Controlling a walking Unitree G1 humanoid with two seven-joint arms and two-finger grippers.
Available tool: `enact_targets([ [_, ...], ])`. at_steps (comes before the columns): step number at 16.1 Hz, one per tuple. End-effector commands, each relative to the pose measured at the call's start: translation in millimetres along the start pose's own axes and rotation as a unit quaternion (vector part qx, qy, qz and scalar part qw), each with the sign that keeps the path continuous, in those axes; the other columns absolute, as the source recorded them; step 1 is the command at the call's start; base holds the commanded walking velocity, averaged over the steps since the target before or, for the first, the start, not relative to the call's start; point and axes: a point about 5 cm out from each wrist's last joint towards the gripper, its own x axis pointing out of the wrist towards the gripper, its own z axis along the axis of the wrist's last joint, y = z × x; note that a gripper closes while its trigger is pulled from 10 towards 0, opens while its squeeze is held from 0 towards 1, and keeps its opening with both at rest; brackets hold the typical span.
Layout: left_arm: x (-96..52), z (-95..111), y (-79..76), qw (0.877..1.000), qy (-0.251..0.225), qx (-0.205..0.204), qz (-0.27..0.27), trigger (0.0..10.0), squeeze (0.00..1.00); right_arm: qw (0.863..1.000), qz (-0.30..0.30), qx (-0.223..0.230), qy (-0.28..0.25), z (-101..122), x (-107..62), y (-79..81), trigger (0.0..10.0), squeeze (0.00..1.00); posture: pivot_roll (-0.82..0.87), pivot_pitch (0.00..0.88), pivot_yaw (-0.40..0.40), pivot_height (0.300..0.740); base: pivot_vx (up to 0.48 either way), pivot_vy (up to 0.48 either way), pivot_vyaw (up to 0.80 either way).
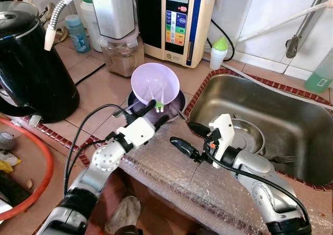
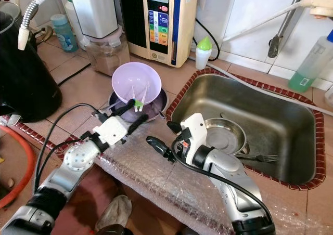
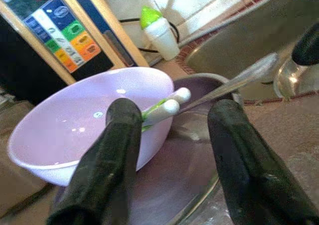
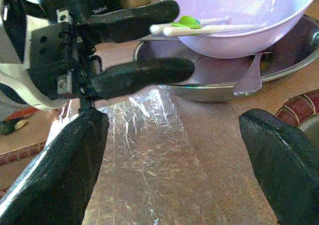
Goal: Kitchen organization
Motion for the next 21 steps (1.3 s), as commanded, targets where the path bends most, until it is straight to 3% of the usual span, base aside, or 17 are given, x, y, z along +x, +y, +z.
enact_targets([
  [1,4.9,1,-3.1,1.0,-0.005,0.017,-0.015,10.0,0.4,1.0,-0.001,-0.008,-0.003,4,-1.2,1.1,10.0,0.0,-0.12,0.003,0.047,0.74,0.0,0.0,0.0],
  [2,6.4,1,-3.8,1.0,-0.006,0.02,-0.016,10.0,0.0,1.0,-0.002,-0.009,-0.003,4,-1.5,1.0,10.0,0.0,-0.12,0.003,0.047,0.74,0.0,0.0,0.0],
  [5,13.8,3,-2.8,0.999,-0.014,0.031,-0.017,10.0,0.0,1.0,-0.001,-0.01,-0.002,4,-2.1,1.8,10.0,0.0,-0.13,0.0,0.048,0.74,0.0,0.0,0.0],
  [6,15.6,4,1.0,0.999,-0.019,0.032,-0.008,0.0,0.0,1.0,-0.001,-0.011,-0.002,4,-2.0,1.2,10.0,0.0,-0.13,0.0,0.047,0.74,0.0,0.0,0.0],
  [11,17.4,3,5.9,0.999,-0.024,0.046,0.001,0.0,0.0,1.0,0.001,-0.008,-0.003,4,-0.2,3.3,10.0,0.0,-0.12,0.001,0.045,0.74,0.0,0.0,0.0],
  [21,20.1,3,-0.1,0.998,-0.034,0.048,-0.013,0.0,0.0,1.0,-0.005,-0.004,-0.005,2,-0.5,4.7,10.0,0.0,-0.13,0.004,0.054,0.74,0.0,0.0,0.0],
])
